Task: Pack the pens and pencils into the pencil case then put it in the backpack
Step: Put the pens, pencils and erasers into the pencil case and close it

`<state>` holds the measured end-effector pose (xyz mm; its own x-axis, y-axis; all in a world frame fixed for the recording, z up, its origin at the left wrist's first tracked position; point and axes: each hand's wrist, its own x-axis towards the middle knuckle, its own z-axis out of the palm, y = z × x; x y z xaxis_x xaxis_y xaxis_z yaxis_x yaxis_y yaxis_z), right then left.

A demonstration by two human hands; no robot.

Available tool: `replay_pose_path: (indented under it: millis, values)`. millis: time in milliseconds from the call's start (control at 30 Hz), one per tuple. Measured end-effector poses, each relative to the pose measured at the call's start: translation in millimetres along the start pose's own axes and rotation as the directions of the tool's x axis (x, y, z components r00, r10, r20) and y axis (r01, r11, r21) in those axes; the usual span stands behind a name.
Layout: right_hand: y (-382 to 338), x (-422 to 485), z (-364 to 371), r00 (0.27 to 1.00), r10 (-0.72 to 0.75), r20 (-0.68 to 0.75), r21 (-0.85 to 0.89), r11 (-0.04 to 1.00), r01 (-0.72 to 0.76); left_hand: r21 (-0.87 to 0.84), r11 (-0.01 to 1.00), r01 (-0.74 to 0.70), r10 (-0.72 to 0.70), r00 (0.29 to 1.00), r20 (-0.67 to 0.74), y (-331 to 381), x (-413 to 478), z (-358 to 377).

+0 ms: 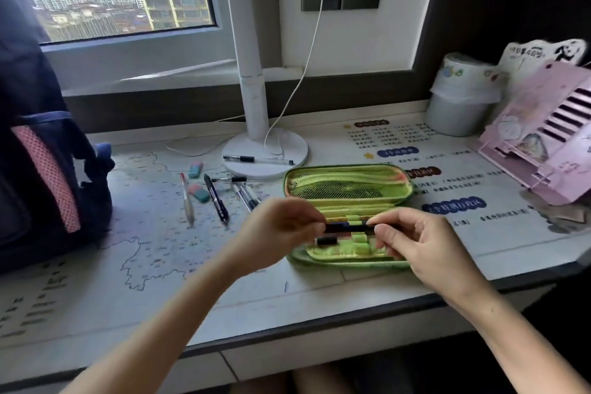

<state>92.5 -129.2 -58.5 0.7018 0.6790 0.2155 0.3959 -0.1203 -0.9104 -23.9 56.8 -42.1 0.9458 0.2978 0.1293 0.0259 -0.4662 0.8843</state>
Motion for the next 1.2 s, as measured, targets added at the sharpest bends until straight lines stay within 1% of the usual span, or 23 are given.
replay_pose_path:
  millis: [67,100,133,233,300,433,533,700,800,867,933,967,1000,1033,1067,1133,1200]
  values:
    - [8.3,1.4,-1.3,0.999,0.022,0.029,-0.018,1.0,-0.021,0.254,0.964,-0.078,0.092,0.995,-0.041,-7.1,-2.9,5.4]
    - [13.6,2.8,-2.2,0.999,0.036,0.017,-0.03,0.999,-0.035,0.332,0.939,-0.09,0.123,0.989,-0.078,-11.6,-4.5,4.1]
    - [20.5,4.7,-4.8,0.999,0.039,-0.019,-0.06,0.997,-0.041,0.372,0.925,-0.084,0.135,0.984,-0.115,-16.6,-5.8,0.1]
    - [38.1,9.2,-16.6,0.989,0.008,-0.148,-0.184,0.982,-0.036,0.419,0.907,-0.036,0.129,0.972,-0.195,-29.4,-12.7,-20.4]
    - [45.0,10.4,-21.9,0.984,-0.01,-0.176,-0.243,0.97,-0.034,0.451,0.892,-0.008,0.117,0.97,-0.215,-33.5,-17.1,-29.1]
    - [51.4,13.2,-21.2,0.982,-0.046,-0.184,-0.307,0.951,-0.013,0.535,0.844,-0.034,0.141,0.977,-0.161,-35.8,-15.2,-27.2]
    - [53.5,14.2,-19.5,0.981,-0.066,-0.183,-0.349,0.937,-0.002,0.555,0.825,-0.106,0.202,0.973,-0.114,-35.5,-8.4,-18.2]
    - [54.9,15.7,-16.7,0.982,-0.071,-0.177,-0.42,0.907,-0.01,0.6,0.767,-0.226,0.265,0.964,0.024,-31.9,7.9,6.4]
    - [49.9,17.3,-10.9,0.982,-0.088,-0.168,-0.472,0.882,-0.002,0.604,0.762,-0.232,0.266,0.963,0.035,-31.2,14.1,22.7]
    - [39.7,18.8,-3.0,0.982,-0.127,-0.143,-0.506,0.862,0.038,0.598,0.778,-0.191,0.235,0.972,0.004,-33.0,14.0,20.6]
    - [24.5,22.2,7.8,0.977,-0.189,-0.099,-0.521,0.846,0.111,0.54,0.833,-0.118,0.191,0.978,-0.081,-34.4,10.4,7.6]
    - [15.3,26.1,15.8,0.974,-0.216,-0.066,-0.517,0.843,0.152,0.495,0.867,-0.061,0.169,0.97,-0.176,-37.0,8.1,-2.4]
    - [5.3,30.7,25.7,0.971,-0.239,-0.024,-0.507,0.839,0.195,0.461,0.887,0.023,0.132,0.944,-0.302,-41.8,6.5,-13.5]
    - [-4.2,37.5,38.0,0.966,-0.258,0.021,-0.498,0.835,0.234,0.442,0.888,0.128,0.084,0.9,-0.428,-48.3,5.5,-26.0]
    - [-12.5,45.0,51.5,0.962,-0.266,0.067,-0.492,0.83,0.264,0.442,0.864,0.24,0.032,0.851,-0.524,-56.9,5.6,-37.9]
    - [-24.0,64.2,83.8,0.959,-0.234,0.16,-0.51,0.812,0.283,0.455,0.783,0.425,-0.062,0.78,-0.622,-75.5,7.5,-58.6]
    - [-32.1,84.9,116.0,0.961,-0.135,0.242,-0.582,0.773,0.255,0.443,0.743,0.501,-0.121,0.752,-0.647,-90.5,11.7,-70.1]
